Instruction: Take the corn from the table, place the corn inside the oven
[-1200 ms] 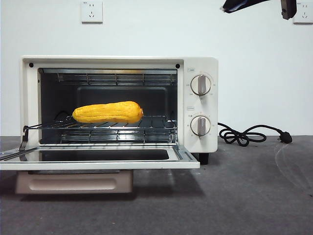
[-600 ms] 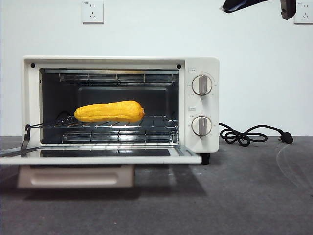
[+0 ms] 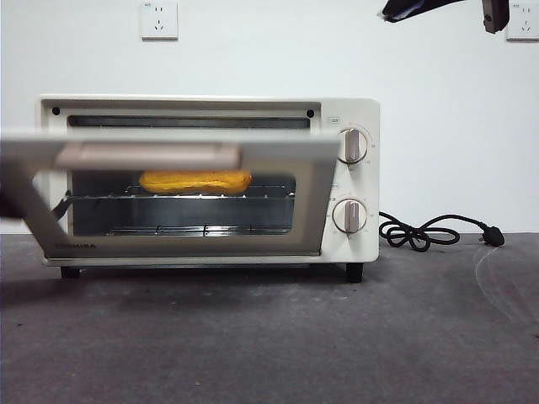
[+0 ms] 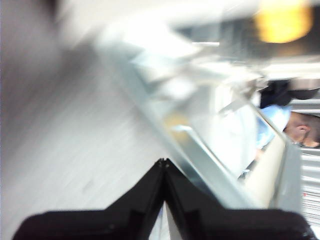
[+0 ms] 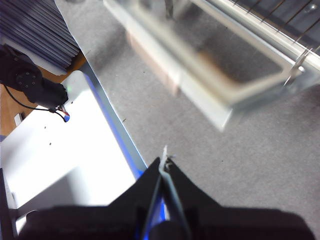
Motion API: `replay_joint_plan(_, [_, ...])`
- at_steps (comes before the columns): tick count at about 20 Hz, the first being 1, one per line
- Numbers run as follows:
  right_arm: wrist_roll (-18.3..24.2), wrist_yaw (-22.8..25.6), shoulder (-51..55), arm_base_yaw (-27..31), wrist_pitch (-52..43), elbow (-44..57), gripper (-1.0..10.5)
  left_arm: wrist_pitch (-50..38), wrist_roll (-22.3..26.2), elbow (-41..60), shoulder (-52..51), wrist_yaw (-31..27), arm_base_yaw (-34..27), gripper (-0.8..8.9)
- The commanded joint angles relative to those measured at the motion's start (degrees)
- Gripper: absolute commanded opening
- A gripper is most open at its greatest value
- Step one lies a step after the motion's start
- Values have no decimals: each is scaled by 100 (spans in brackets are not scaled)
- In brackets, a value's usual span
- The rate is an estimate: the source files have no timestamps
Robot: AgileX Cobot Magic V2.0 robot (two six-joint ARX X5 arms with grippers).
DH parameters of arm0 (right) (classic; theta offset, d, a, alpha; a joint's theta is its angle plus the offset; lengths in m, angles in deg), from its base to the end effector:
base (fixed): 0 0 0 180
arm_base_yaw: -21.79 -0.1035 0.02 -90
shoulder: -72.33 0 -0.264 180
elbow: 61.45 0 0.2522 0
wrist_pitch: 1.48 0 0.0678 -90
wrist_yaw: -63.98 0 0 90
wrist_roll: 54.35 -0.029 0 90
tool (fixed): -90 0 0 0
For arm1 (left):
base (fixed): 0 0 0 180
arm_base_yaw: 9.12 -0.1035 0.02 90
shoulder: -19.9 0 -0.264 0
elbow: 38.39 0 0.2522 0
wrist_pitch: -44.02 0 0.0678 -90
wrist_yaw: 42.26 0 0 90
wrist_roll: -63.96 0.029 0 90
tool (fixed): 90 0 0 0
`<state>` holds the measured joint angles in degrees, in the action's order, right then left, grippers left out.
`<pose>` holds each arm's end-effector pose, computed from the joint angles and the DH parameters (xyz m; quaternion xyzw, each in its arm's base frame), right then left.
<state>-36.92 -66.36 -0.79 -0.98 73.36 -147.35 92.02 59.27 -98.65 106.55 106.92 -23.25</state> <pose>0.2061 0.1069 0.3325 -0.0328 0.4356 0.5204 0.7337 0.2512 0.0375 0.1753 -0.3907 0.4971 -0.2851 0.7204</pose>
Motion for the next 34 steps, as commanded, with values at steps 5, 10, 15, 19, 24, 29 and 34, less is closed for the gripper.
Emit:
replay_joint_plan(5, [63, -17, -24, -4, -24, -2, -12, 7, -284, -1058, -212, -20, 20, -8])
replay_joint_plan(10, [63, -17, -24, -4, -74, -4, -12, -142, -555, -1482, -212, -376, 20, -8])
replay_joint_plan(15, [61, -17, -24, -4, -111, -2, -12, -402, -691, -1488, -212, -643, 17, -8])
replay_joint_plan(19, [61, -17, -24, -4, -111, -2, -12, -476, -691, -1488, -212, -739, 17, -8])
replay_joint_plan(24, [59, -17, -24, -4, -111, -4, -12, 295, -205, -1488, -476, -636, 131, -8])
replay_joint_plan(29, [61, -15, -24, -4, -157, -2, -12, 1163, 299, -1488, -1744, -732, 616, -7])
replay_joint_plan(34, [63, -17, -24, -4, -372, -2, -12, 1582, 35, -1488, -3488, -1884, 1639, -7])
